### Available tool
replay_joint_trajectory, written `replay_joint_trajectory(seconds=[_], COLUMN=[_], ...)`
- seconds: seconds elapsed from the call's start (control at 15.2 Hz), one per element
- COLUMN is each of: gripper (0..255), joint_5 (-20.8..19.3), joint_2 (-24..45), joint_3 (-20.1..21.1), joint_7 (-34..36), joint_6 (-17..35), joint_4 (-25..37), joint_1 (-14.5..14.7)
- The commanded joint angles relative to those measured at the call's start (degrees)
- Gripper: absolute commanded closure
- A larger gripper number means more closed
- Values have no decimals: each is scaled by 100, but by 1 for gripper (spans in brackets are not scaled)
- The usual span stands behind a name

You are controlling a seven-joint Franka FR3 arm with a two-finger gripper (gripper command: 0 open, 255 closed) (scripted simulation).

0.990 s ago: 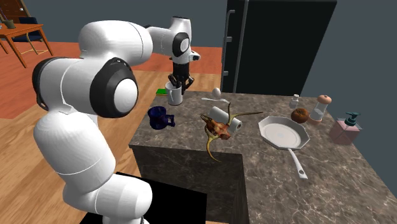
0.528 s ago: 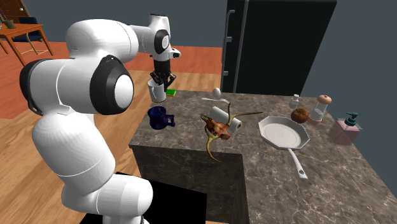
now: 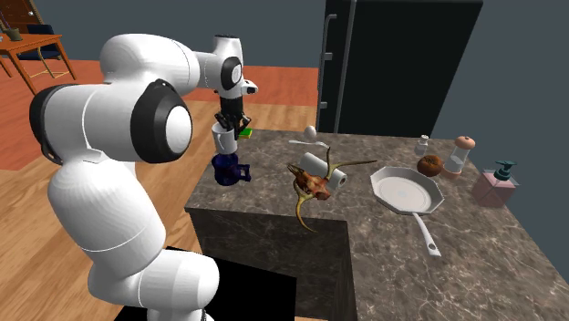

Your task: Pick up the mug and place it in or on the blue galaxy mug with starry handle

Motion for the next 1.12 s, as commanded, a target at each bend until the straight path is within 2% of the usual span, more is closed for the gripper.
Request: replay_joint_trajectory(seconds=[0.0,0.53,0.99,1.06], gripper=[255,255,255,0], joint_5=[5,31,32,32], joint_2=[17,155,157,158], joint_3=[-3,-3,-3,-2], joint_7=[-18,-59,-59,-59], joint_6=[170,735,735,735], joint_4=[-149,-578,-576,-575], joint_1=[-3,-1,-1,-1])
